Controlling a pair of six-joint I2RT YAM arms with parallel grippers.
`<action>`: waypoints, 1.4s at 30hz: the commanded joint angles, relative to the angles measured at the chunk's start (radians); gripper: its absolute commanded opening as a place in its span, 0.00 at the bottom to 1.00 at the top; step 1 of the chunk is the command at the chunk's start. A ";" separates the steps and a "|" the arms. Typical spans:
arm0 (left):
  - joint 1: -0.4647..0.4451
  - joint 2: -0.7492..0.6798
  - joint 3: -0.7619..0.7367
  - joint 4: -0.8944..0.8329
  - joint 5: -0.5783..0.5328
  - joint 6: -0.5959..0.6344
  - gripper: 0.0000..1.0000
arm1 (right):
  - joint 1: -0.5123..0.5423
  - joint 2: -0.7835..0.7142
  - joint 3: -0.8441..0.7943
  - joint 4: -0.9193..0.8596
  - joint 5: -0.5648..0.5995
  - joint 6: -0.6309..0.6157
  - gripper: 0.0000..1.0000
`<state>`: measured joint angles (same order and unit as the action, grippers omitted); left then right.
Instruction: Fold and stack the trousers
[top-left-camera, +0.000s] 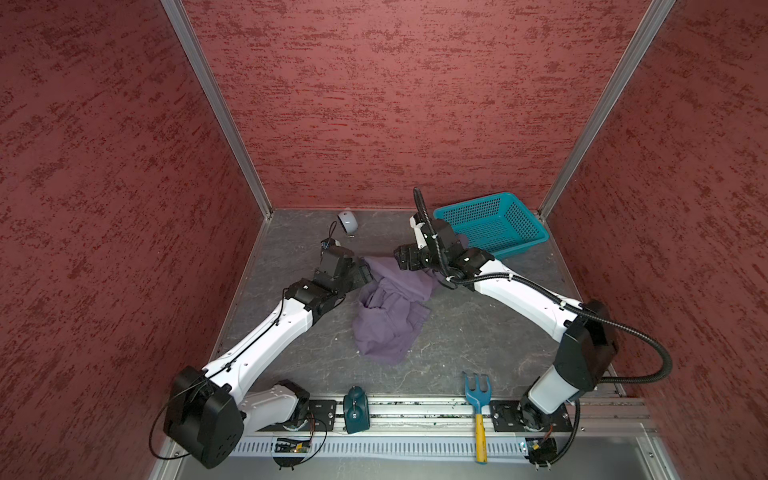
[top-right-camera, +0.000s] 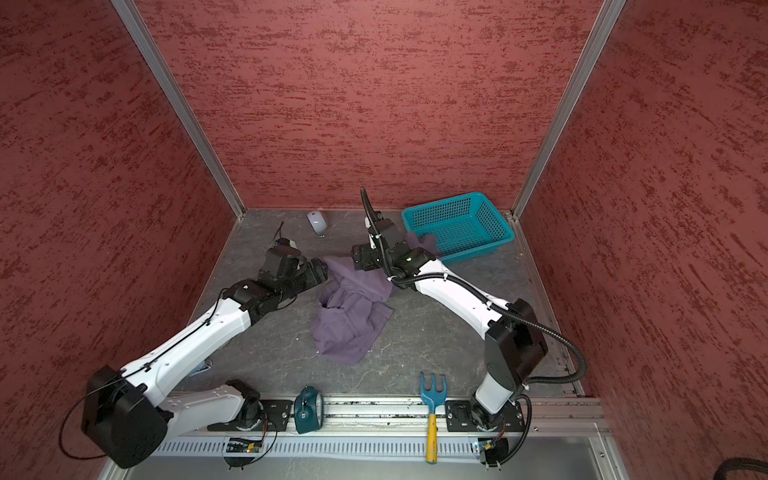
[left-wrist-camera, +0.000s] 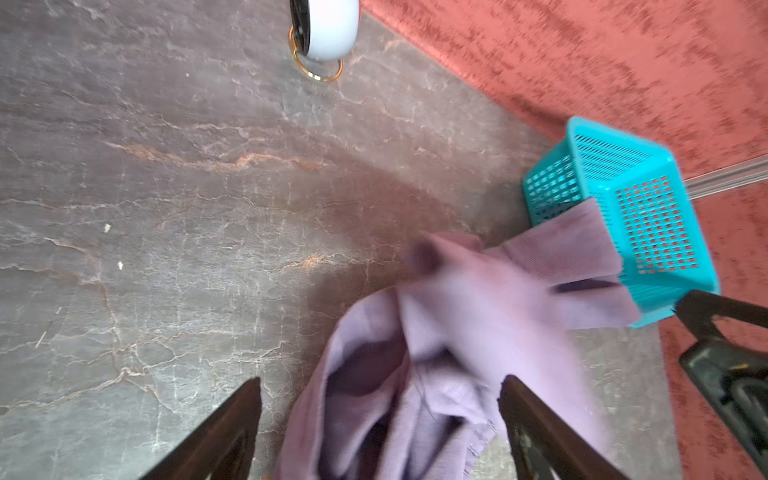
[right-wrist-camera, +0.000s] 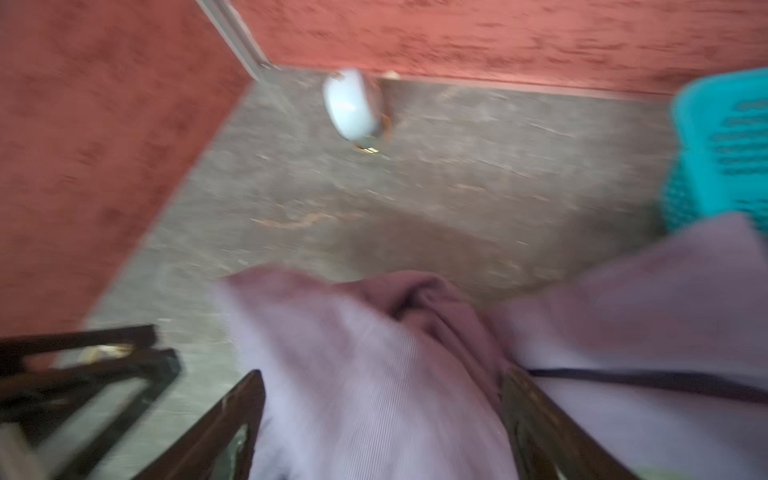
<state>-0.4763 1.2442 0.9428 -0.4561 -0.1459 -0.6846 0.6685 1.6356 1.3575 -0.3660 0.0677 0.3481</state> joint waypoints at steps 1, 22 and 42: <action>-0.012 0.134 0.078 0.016 0.057 0.061 0.92 | -0.055 -0.105 -0.068 -0.017 0.119 0.041 0.95; -0.252 0.898 0.758 -0.109 0.084 0.396 0.99 | -0.304 -0.471 -0.389 -0.018 0.268 0.207 0.99; -0.203 0.755 0.772 -0.188 0.126 0.397 0.00 | -0.318 -0.400 -0.344 0.060 0.157 0.205 0.98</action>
<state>-0.7090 2.1563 1.7382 -0.6277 -0.0246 -0.2943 0.3573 1.2449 0.9752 -0.3557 0.2577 0.5400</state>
